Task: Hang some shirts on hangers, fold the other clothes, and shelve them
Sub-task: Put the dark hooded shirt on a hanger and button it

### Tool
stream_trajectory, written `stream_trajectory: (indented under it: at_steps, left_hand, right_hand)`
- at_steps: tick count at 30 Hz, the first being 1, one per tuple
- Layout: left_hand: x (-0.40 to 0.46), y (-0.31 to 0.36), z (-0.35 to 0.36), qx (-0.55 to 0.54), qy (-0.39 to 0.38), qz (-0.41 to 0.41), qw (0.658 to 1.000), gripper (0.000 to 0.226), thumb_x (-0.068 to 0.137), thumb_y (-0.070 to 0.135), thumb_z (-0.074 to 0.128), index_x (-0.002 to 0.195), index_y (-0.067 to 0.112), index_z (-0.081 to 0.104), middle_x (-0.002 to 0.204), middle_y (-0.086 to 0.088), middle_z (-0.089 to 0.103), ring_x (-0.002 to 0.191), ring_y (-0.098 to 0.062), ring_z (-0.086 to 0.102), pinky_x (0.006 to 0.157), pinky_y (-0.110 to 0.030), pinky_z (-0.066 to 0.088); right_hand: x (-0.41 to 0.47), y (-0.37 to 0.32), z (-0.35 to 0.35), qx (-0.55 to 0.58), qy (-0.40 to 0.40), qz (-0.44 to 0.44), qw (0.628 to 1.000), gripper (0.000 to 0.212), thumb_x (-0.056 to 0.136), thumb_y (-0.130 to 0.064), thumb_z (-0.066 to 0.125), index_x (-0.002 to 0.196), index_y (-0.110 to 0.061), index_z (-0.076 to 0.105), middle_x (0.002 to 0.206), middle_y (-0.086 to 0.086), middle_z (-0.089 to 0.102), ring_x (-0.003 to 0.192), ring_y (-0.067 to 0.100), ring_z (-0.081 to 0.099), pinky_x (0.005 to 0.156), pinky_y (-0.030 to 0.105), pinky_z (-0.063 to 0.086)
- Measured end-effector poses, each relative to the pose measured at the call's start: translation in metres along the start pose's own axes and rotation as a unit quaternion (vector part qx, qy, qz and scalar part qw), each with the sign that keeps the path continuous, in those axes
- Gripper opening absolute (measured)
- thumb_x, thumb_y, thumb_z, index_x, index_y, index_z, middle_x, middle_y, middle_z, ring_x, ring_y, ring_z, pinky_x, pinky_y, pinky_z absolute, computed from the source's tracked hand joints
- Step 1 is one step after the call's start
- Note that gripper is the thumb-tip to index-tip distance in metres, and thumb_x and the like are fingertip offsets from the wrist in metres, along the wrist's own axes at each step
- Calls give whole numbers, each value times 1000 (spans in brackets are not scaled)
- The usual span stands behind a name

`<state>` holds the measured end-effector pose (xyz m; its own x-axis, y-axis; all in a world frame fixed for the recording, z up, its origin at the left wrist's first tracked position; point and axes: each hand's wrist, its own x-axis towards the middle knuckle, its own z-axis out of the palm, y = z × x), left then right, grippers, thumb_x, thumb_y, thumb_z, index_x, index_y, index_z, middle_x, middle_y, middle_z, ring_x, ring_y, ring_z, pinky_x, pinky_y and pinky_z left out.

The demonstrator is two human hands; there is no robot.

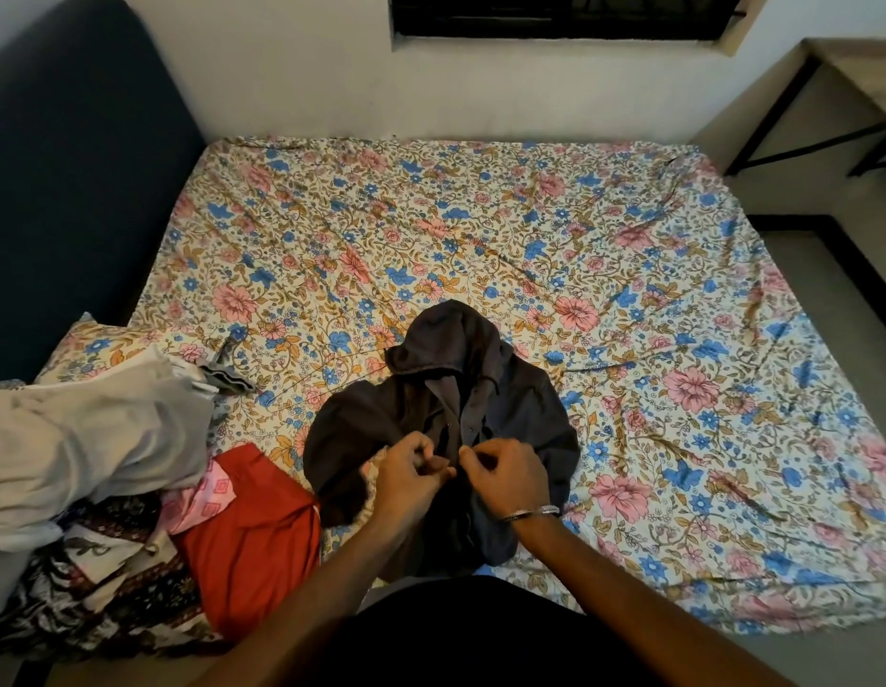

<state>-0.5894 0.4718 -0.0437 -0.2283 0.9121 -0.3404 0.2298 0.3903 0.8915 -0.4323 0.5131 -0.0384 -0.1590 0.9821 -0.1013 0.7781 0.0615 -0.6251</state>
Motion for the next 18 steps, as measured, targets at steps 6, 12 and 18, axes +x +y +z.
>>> stream_trajectory:
  at_steps: [6,12,18]
  left_hand:
    - [-15,-11,1,163,-100,126,973,32,71,12,77,74,20,46,67,7,57,67,-5,56,64,-29,45]
    - [-25,-27,-8,243,-189,139,941,21,73,12,65,72,26,50,73,5,61,73,-8,61,73,-34,52]
    - [-21,-29,-4,56,-36,-66,996,17,92,1,63,97,17,64,96,6,63,96,-12,61,82,-21,46]
  right_hand:
    - [25,3,22,135,-110,213,962,41,76,-39,84,66,-12,54,59,10,49,60,26,53,63,34,45]
    - [17,30,45,184,-164,282,927,38,72,1,77,51,-12,48,54,10,43,54,21,44,55,29,42]
    - [11,29,48,314,-166,286,890,23,77,8,73,83,-14,76,80,5,74,83,26,69,74,28,57]
